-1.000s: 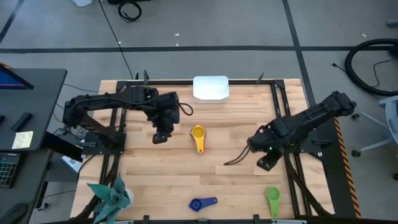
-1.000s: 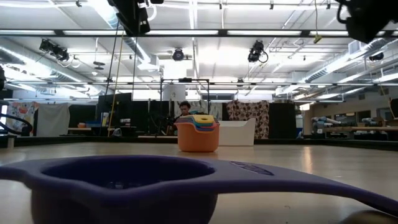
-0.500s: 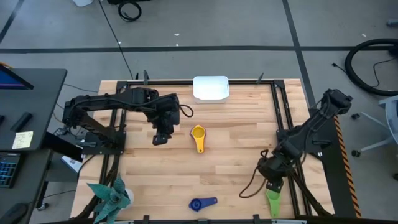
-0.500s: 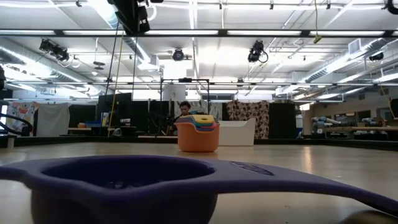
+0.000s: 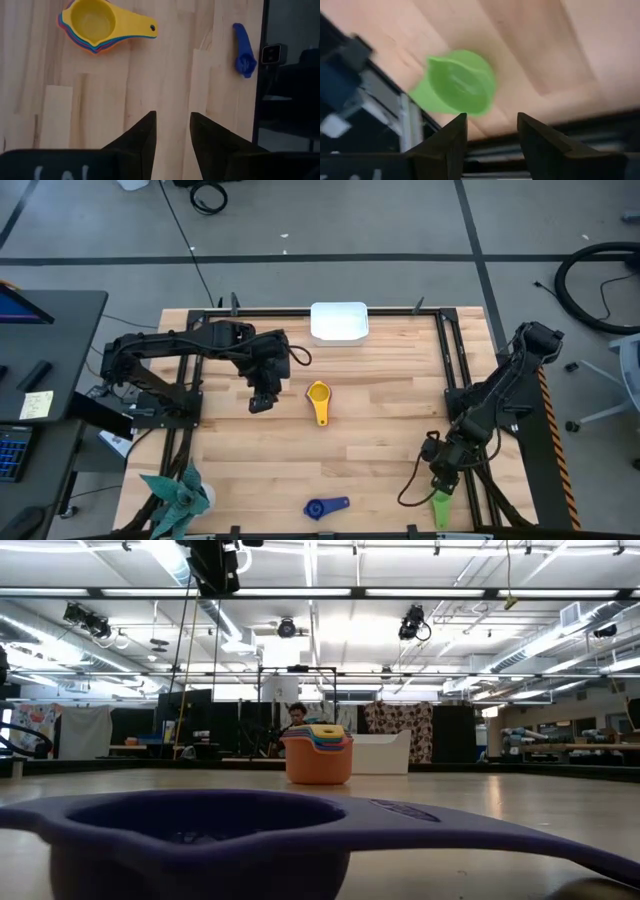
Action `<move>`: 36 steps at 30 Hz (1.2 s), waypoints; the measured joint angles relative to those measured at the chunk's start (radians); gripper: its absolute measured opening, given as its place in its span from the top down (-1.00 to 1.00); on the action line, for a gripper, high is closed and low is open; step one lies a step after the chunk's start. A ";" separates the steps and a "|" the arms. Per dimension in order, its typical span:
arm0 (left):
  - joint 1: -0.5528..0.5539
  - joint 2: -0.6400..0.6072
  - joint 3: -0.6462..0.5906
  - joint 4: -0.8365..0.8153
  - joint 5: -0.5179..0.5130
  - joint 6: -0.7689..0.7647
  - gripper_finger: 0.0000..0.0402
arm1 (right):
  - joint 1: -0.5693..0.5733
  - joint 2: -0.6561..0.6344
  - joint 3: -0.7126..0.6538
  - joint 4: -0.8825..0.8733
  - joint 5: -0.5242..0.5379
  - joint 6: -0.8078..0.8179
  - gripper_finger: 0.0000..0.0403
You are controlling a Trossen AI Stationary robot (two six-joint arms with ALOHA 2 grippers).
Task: Nest measuring cups in basket
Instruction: Stack the green measuring cup on the yellow measuring cup
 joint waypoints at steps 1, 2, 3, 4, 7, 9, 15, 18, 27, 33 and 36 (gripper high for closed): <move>0.000 0.000 0.000 0.000 0.000 -0.004 0.39 | 0.003 0.000 -0.009 0.037 0.010 0.014 0.12; 0.000 0.000 0.000 0.000 0.000 -0.011 0.39 | 0.006 0.000 -0.019 0.077 0.026 0.028 0.12; 0.000 0.000 0.000 0.000 0.000 -0.018 0.39 | 0.009 0.000 -0.029 0.112 0.042 0.037 0.12; 0.000 0.000 0.000 0.000 0.000 -0.021 0.39 | 0.014 0.000 -0.039 0.136 0.054 0.039 0.12; 0.000 0.000 0.000 0.000 0.000 -0.021 0.39 | 0.020 0.000 -0.060 0.156 0.061 0.058 0.12; 0.000 0.000 0.000 0.000 0.000 -0.022 0.39 | 0.023 0.000 -0.071 0.156 0.054 0.074 0.12; 0.000 0.000 0.000 0.000 0.000 -0.027 0.39 | 0.041 0.000 -0.094 0.170 0.075 0.092 0.13; 0.000 0.000 0.000 0.000 0.000 -0.029 0.39 | 0.048 0.000 -0.114 0.200 0.085 0.092 0.13; 0.000 0.000 0.000 0.000 0.000 -0.029 0.39 | 0.048 0.000 -0.178 0.263 0.123 0.128 0.21; 0.000 0.000 0.000 0.000 0.000 -0.029 0.39 | 0.048 0.000 -0.220 0.341 0.210 0.212 0.50; 0.000 0.000 0.000 0.000 0.000 -0.028 0.39 | 0.046 0.000 -0.229 0.377 0.237 0.222 0.74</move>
